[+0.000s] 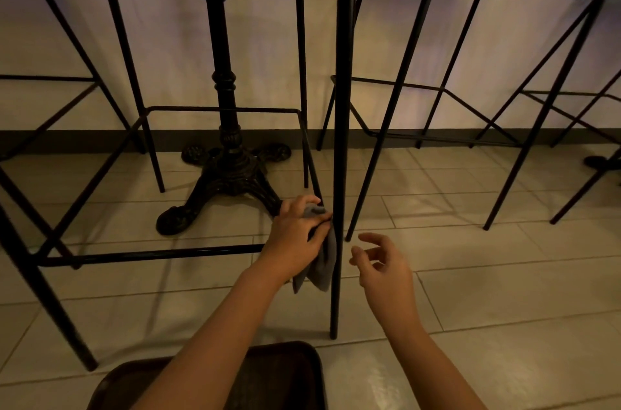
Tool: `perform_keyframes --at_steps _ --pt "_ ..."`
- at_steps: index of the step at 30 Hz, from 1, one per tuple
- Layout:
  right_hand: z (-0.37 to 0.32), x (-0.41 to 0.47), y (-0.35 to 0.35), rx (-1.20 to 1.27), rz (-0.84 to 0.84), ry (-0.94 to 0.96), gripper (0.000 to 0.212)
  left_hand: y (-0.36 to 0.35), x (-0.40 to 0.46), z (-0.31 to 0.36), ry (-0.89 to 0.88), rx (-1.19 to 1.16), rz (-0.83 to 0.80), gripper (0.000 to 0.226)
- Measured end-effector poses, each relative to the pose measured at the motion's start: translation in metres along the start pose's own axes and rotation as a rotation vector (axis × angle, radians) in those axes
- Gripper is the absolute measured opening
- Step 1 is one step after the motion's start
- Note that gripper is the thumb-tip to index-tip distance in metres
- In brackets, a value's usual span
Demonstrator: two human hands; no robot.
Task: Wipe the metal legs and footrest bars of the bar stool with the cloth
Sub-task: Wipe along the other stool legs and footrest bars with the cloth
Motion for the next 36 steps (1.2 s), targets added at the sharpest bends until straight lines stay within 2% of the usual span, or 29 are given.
perform_keyframes --at_steps 6,10,14,19,22,25,31,36 --pt "0.004 0.000 0.000 0.004 -0.015 0.013 0.024 -0.003 0.008 -0.011 0.048 0.059 -0.181 0.032" --pt "-0.014 0.008 0.001 -0.004 -0.035 0.084 0.039 -0.009 0.008 -0.027 0.093 0.016 -0.303 0.049" --pt "-0.043 0.017 -0.003 -0.014 -0.054 0.221 0.053 -0.007 0.006 -0.023 0.059 0.020 -0.216 0.055" --pt "-0.072 0.028 -0.011 -0.063 -0.027 0.375 0.045 -0.006 0.002 -0.017 0.060 0.050 -0.166 0.047" --pt "-0.072 0.033 -0.012 -0.022 -0.008 0.371 0.043 -0.006 -0.004 -0.017 0.095 0.057 -0.117 0.038" --pt "-0.069 0.035 -0.012 -0.002 0.002 0.364 0.041 -0.004 -0.009 -0.012 0.052 0.128 -0.069 0.034" --pt "-0.069 0.035 -0.012 -0.015 0.015 0.365 0.040 -0.006 -0.012 -0.007 0.009 0.225 -0.054 0.036" --pt "-0.071 0.035 -0.012 -0.047 0.031 0.370 0.038 -0.007 -0.007 -0.013 0.167 -0.022 -0.026 0.038"
Point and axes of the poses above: each hand's wrist, its own x-axis towards the middle knuckle, its own y-axis out of the back of the hand, z = x × y, the point moved 7 cm from there along x, towards the middle knuckle, and after that the axes turned 5 degrees about -z, right-handed, at the moved point
